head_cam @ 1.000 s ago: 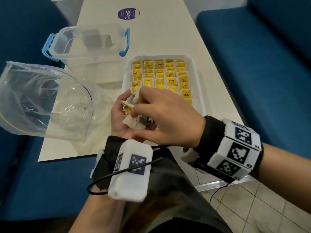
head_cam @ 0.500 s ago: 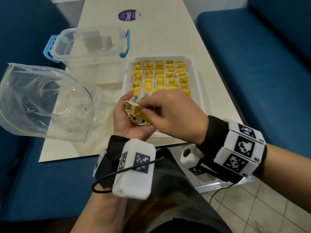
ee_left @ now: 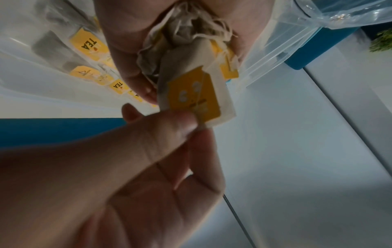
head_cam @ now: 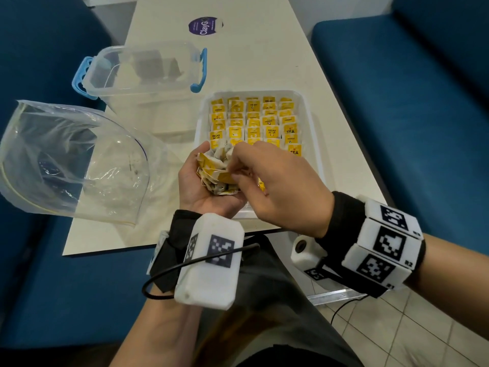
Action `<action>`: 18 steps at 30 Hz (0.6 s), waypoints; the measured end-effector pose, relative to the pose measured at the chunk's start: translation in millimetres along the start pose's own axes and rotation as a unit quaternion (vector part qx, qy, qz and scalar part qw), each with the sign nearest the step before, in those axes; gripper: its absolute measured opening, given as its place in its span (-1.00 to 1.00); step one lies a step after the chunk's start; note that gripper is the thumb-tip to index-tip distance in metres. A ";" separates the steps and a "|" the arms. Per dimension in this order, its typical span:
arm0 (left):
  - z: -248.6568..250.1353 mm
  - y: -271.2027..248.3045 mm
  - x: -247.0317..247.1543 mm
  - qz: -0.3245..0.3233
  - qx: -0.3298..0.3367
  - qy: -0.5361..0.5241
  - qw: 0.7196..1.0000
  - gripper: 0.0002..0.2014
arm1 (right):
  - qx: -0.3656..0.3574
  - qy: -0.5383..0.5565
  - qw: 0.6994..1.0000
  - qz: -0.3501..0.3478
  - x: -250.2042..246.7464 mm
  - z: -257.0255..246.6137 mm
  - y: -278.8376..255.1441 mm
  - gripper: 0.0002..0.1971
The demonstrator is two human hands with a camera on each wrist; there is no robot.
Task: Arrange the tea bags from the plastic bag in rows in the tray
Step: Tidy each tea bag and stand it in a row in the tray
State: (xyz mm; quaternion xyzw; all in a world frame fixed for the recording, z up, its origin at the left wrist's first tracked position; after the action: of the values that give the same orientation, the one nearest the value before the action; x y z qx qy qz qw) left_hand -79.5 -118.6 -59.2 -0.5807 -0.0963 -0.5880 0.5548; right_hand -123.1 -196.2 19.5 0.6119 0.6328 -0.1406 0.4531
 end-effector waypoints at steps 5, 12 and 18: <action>0.8 -0.1 0.0 -0.005 0.005 -0.009 1.000 -0.74 | -0.054 -0.009 0.999 -0.001 1.3 -5.4 -1.4 -0.78; -0.8 -5.3 3.4 -0.013 0.006 0.005 1.000 -0.57 | 0.022 0.048 0.998 -0.018 0.3 -4.9 1.0 -0.75; -2.0 -6.0 4.7 -0.004 0.007 0.014 1.000 -0.37 | 0.045 0.088 0.995 -0.007 -2.0 -3.6 4.1 -0.77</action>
State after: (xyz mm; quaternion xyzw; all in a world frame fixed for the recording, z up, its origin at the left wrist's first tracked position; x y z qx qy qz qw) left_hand -83.9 -120.5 -52.9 -0.5683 -0.0953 -0.5977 0.5574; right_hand -121.2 -194.0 24.4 0.6372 0.6675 -0.1177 0.3668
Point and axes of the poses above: each hand's wrist, its own y-axis towards the middle knuckle, its own x-axis out of the palm, z = x × y, the point moved 5 cm from there along y, towards the middle knuckle, and after that the axes turned 4 degrees about x, right-handed, at the moved point
